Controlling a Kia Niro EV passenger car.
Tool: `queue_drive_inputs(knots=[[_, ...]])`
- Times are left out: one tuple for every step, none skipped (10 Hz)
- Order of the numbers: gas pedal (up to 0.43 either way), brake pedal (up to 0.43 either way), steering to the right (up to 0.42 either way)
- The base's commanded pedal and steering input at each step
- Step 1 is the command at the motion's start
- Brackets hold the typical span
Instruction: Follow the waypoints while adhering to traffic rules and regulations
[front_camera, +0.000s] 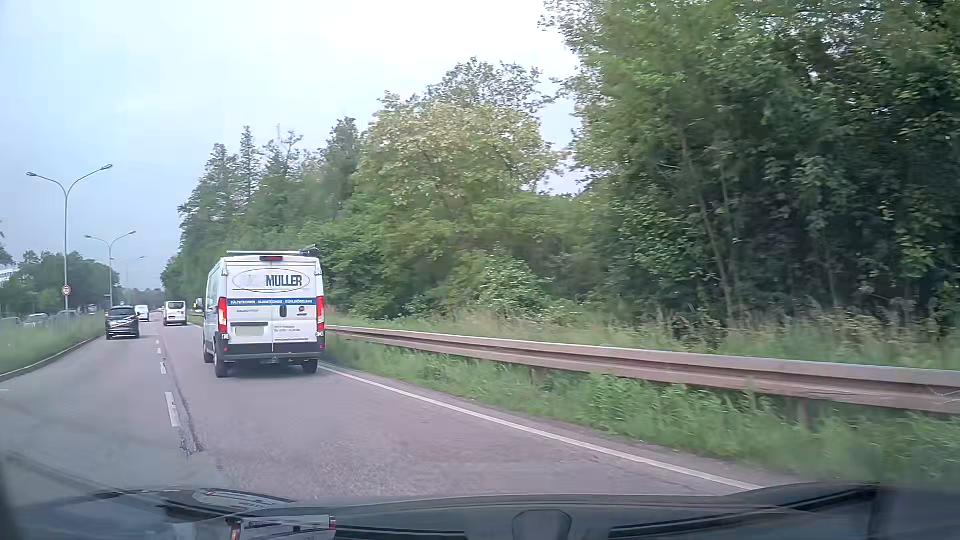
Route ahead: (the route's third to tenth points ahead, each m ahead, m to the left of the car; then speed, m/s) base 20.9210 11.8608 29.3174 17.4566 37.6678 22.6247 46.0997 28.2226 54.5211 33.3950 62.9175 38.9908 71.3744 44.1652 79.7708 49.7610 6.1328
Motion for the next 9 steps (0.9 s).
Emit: queue_drive_inputs(knots=[[0.15,0.0,-0.322],[0.15,0.0,-0.317],[0.15,0.0,-0.306],[0.15,0.0,-0.296],[0.15,0.0,-0.282],[0.15,0.0,-0.264],[0.157,0.0,-0.249],[0.169,0.0,-0.226],[0.169,0.0,-0.206]])
